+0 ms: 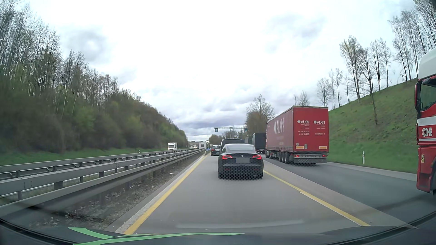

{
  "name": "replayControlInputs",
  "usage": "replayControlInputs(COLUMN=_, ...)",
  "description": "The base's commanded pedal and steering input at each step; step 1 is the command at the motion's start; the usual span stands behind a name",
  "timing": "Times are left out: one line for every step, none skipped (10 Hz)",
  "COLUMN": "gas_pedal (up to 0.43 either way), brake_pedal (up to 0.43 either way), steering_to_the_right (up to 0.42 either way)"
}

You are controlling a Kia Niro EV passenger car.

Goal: Follow the waypoints while adhering to traffic rules and regulations

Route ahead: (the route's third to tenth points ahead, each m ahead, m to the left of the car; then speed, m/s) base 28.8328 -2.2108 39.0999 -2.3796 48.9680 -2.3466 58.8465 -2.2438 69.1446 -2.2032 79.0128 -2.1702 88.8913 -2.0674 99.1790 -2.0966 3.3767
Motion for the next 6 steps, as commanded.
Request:
replayControlInputs(gas_pedal=0.000, brake_pedal=0.000, steering_to_the_right=-0.001)
replayControlInputs(gas_pedal=0.000, brake_pedal=0.000, steering_to_the_right=-0.001)
replayControlInputs(gas_pedal=0.000, brake_pedal=0.000, steering_to_the_right=-0.001)
replayControlInputs(gas_pedal=0.000, brake_pedal=0.000, steering_to_the_right=-0.001)
replayControlInputs(gas_pedal=0.000, brake_pedal=0.000, steering_to_the_right=-0.001)
replayControlInputs(gas_pedal=0.000, brake_pedal=0.000, steering_to_the_right=-0.001)
